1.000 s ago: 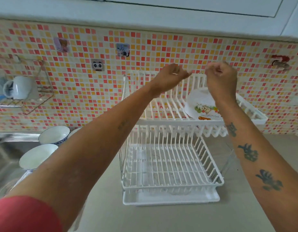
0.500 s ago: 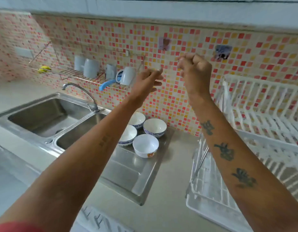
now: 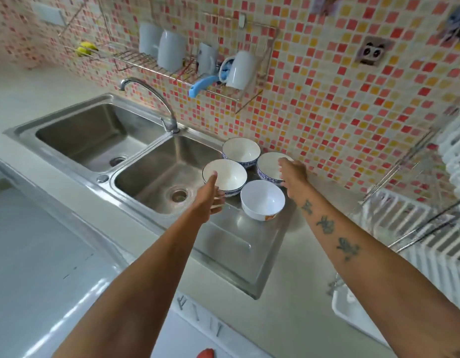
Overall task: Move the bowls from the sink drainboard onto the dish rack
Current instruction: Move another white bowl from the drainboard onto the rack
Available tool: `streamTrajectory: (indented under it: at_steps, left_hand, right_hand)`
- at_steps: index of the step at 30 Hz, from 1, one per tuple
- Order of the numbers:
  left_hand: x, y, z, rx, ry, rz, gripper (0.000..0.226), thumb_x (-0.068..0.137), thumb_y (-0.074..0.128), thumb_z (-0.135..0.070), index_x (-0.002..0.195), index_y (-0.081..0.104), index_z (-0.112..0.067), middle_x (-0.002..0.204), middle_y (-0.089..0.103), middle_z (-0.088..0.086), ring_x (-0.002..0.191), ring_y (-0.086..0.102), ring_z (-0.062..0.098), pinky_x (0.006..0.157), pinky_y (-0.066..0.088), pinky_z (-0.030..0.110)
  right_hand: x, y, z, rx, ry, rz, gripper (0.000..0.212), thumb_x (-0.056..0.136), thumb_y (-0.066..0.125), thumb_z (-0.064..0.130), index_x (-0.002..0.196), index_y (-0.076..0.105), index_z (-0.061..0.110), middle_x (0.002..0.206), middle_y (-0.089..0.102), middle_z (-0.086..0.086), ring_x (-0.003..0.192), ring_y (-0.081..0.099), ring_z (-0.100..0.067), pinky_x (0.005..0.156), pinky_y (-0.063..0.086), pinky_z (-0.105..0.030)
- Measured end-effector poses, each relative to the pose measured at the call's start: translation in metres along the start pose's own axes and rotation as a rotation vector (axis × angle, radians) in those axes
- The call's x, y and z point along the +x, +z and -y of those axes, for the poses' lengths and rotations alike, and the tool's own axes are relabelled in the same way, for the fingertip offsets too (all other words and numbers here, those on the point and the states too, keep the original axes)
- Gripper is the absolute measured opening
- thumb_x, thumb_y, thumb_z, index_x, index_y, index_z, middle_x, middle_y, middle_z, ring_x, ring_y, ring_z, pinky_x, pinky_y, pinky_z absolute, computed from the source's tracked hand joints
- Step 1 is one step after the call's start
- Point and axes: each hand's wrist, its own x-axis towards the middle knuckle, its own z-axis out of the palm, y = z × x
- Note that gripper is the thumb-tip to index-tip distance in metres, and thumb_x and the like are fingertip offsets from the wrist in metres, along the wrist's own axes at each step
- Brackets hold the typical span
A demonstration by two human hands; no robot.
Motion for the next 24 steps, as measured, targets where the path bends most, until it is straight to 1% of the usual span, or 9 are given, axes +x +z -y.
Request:
streamTrajectory:
  at_steps: [4, 6, 9, 10, 12, 14, 16, 19, 24]
  left_hand:
    - [0.024, 0.013, 0.029, -0.024, -0.094, -0.016, 0.052, 0.092, 0.039, -0.064, 0.086, 0.052, -0.014, 0.078, 0.048, 0.003, 0.067, 0.046, 0.016, 0.063, 0.04, 0.027]
    - [0.034, 0.026, 0.036, -0.059, -0.118, -0.01, 0.048, 0.093, 0.039, -0.06, 0.082, 0.052, -0.016, 0.072, 0.04, 0.001, 0.061, 0.038, 0.015, 0.059, 0.033, 0.026]
    - [0.05, 0.045, 0.047, -0.071, -0.097, 0.013, 0.058, 0.096, 0.039, -0.055, 0.125, 0.056, -0.009, 0.094, 0.05, 0.001, 0.084, 0.046, 0.017, 0.069, 0.038, 0.029]
    - [0.053, 0.052, 0.05, -0.083, -0.081, 0.012, 0.055, 0.098, 0.039, -0.049, 0.13, 0.055, -0.007, 0.103, 0.054, 0.002, 0.094, 0.047, 0.016, 0.072, 0.041, 0.03]
    - [0.06, 0.063, 0.054, -0.11, -0.032, -0.042, 0.039, 0.098, 0.045, -0.034, 0.115, 0.064, -0.004, 0.103, 0.065, 0.007, 0.104, 0.049, 0.017, 0.08, 0.05, 0.034]
    - [0.068, 0.071, 0.06, -0.106, 0.019, -0.092, 0.034, 0.093, 0.046, -0.024, 0.105, 0.065, 0.002, 0.087, 0.061, 0.005, 0.094, 0.045, 0.018, 0.075, 0.052, 0.035]
    - [0.07, 0.079, 0.064, -0.133, 0.038, -0.103, 0.036, 0.095, 0.044, -0.022, 0.116, 0.059, 0.004, 0.098, 0.061, 0.009, 0.096, 0.049, 0.019, 0.076, 0.048, 0.031]
    - [0.073, 0.087, 0.069, -0.068, 0.016, -0.171, 0.048, 0.093, 0.043, -0.038, 0.127, 0.055, -0.006, 0.132, 0.057, 0.017, 0.122, 0.05, 0.032, 0.107, 0.04, 0.042]
    - [0.078, 0.099, 0.068, -0.087, 0.043, -0.136, 0.046, 0.101, 0.034, -0.035, 0.135, 0.049, -0.008, 0.14, 0.048, 0.017, 0.128, 0.046, 0.033, 0.111, 0.036, 0.039]
  right_hand:
    - [0.028, -0.003, -0.042, -0.032, 0.073, -0.057, 0.053, 0.094, 0.047, 0.045, 0.126, 0.057, 0.004, 0.11, 0.059, -0.011, 0.094, 0.053, -0.025, 0.072, 0.043, -0.032]
    - [0.04, -0.003, -0.058, -0.032, 0.084, -0.079, 0.052, 0.095, 0.045, 0.046, 0.127, 0.057, 0.006, 0.121, 0.06, -0.013, 0.106, 0.057, -0.029, 0.081, 0.045, -0.035]
    - [0.052, -0.002, -0.074, -0.062, 0.117, -0.087, 0.054, 0.094, 0.044, 0.049, 0.125, 0.058, 0.007, 0.131, 0.059, -0.014, 0.118, 0.056, -0.031, 0.09, 0.045, -0.04]
    - [0.055, -0.001, -0.078, -0.06, 0.123, -0.075, 0.054, 0.094, 0.044, 0.05, 0.124, 0.058, 0.007, 0.13, 0.059, -0.013, 0.117, 0.056, -0.031, 0.087, 0.045, -0.038]
    - [0.059, 0.002, -0.082, -0.05, 0.134, -0.038, 0.056, 0.095, 0.041, 0.052, 0.123, 0.058, 0.006, 0.126, 0.06, -0.013, 0.11, 0.057, -0.029, 0.08, 0.043, -0.035]
    - [0.064, 0.004, -0.091, -0.044, 0.152, -0.016, 0.066, 0.09, 0.039, 0.061, 0.123, 0.06, 0.008, 0.126, 0.062, -0.012, 0.106, 0.059, -0.027, 0.08, 0.046, -0.034]
    - [0.069, 0.006, -0.101, -0.016, 0.181, -0.01, 0.074, 0.081, 0.039, 0.068, 0.124, 0.059, 0.012, 0.128, 0.062, -0.011, 0.11, 0.06, -0.028, 0.088, 0.05, -0.038]
    - [0.066, 0.011, -0.107, 0.034, 0.178, 0.009, 0.053, 0.094, 0.038, 0.052, 0.127, 0.055, 0.014, 0.126, 0.059, -0.009, 0.109, 0.057, -0.025, 0.083, 0.049, -0.034]
    - [0.072, 0.015, -0.117, 0.06, 0.174, -0.005, 0.049, 0.098, 0.037, 0.047, 0.129, 0.054, 0.013, 0.128, 0.059, -0.011, 0.115, 0.057, -0.027, 0.09, 0.047, -0.034]
